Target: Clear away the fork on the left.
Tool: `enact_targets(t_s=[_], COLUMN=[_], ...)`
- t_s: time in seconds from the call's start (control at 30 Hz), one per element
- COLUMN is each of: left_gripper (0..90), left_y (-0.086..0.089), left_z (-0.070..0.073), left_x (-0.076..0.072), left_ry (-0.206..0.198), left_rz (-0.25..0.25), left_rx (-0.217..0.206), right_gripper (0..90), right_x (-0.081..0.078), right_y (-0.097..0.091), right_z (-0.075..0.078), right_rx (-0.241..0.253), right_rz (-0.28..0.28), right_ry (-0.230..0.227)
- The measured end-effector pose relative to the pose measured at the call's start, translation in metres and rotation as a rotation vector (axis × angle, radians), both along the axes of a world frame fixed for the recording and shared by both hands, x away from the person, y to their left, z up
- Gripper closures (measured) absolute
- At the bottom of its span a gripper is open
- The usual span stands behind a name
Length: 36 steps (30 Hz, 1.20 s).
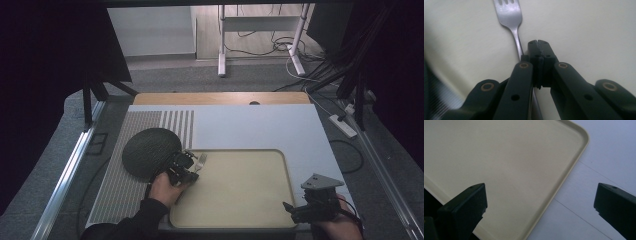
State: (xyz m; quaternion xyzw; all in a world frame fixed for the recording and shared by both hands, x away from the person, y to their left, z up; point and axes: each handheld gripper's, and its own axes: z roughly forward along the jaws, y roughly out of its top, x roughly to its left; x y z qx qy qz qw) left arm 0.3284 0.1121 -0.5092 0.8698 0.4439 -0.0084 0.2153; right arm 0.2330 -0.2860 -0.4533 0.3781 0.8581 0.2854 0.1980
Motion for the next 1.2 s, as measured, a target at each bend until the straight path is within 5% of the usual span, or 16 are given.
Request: enact_targets(t_s=[0.37, 0.67, 0.97, 1.2], left_gripper=[89.0, 82.6, 63.5, 33.8], left_y=[0.022, 0.023, 0.028, 0.034], left_z=[0.0, 0.006, 0.014, 0.014], left_x=[0.005, 0.004, 0.001, 0.003], left_ry=[-0.003, -0.036, -0.126, -0.163], left_rz=[0.061, 0.048, 0.021, 0.014], left_rx=[0.017, -0.018, -0.047, -0.125], right_gripper=[0.0, 0.0, 0.0, 0.0], right_x=[0.0, 0.0, 0.0, 0.0], right_y=[0.0, 0.0, 0.0, 0.0], right_z=[0.0, 0.0, 0.0, 0.0], right_rx=[-0.002, 0.001, 0.001, 0.0], right_rz=[0.003, 0.003, 0.003, 0.002], right_ry=[0.001, 0.0, 0.002, 0.002])
